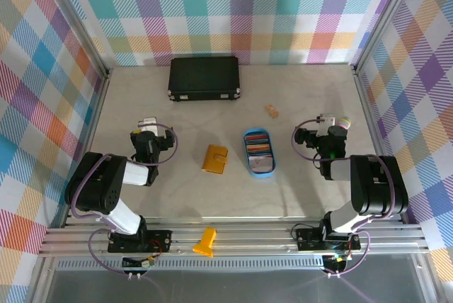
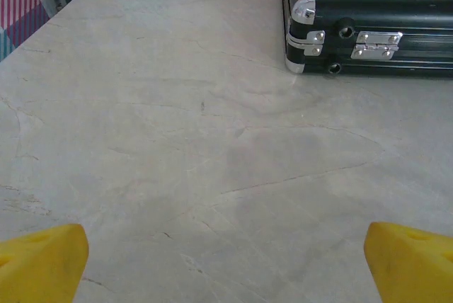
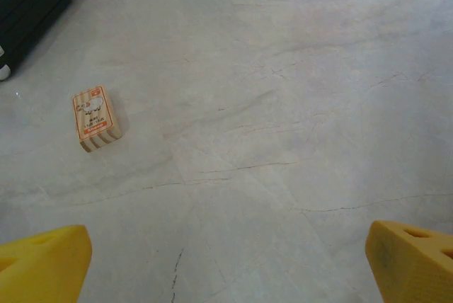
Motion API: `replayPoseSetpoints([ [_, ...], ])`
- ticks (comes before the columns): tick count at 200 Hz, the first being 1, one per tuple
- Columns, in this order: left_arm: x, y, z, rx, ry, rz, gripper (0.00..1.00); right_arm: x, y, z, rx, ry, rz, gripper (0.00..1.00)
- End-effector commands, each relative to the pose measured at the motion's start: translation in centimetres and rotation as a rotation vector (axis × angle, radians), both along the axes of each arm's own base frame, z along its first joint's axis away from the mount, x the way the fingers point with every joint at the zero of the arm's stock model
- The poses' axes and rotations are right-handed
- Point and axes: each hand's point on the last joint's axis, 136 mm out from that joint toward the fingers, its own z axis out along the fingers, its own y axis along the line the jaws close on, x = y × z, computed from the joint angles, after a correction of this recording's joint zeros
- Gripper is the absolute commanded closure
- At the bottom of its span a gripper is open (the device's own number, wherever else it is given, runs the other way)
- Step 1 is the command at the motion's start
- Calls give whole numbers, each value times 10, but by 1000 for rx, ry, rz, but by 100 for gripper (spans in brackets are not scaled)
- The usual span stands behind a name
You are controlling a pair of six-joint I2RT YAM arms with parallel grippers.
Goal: Put the credit cards into the card holder
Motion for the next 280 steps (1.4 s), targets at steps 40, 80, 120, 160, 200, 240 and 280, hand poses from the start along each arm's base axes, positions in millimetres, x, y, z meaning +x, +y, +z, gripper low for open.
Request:
replayPoseSetpoints([
  [40, 3, -1, 4, -9, -8, -21, 0, 7, 1, 11, -13, -39, 8, 1],
  [80, 5, 1, 3, -19, 0, -20, 0, 7, 2, 11, -13, -39, 9, 1],
  [120, 5, 1, 3, -24, 2, -22, 0, 7, 2, 11, -13, -39, 8, 1],
  [160, 6, 3, 3, -33, 5, -17, 0, 7, 2, 11, -13, -39, 10, 1],
  [200, 5, 9, 2, -42, 3, 15, 0, 7, 2, 11, -13, -37, 8, 1],
  [240, 1, 8, 30, -30, 18, 10, 0, -1, -7, 52, -6, -17, -54, 0],
  [280, -11, -15, 129, -250, -28, -52, 0, -34, 19, 121, 162, 40, 21, 5],
])
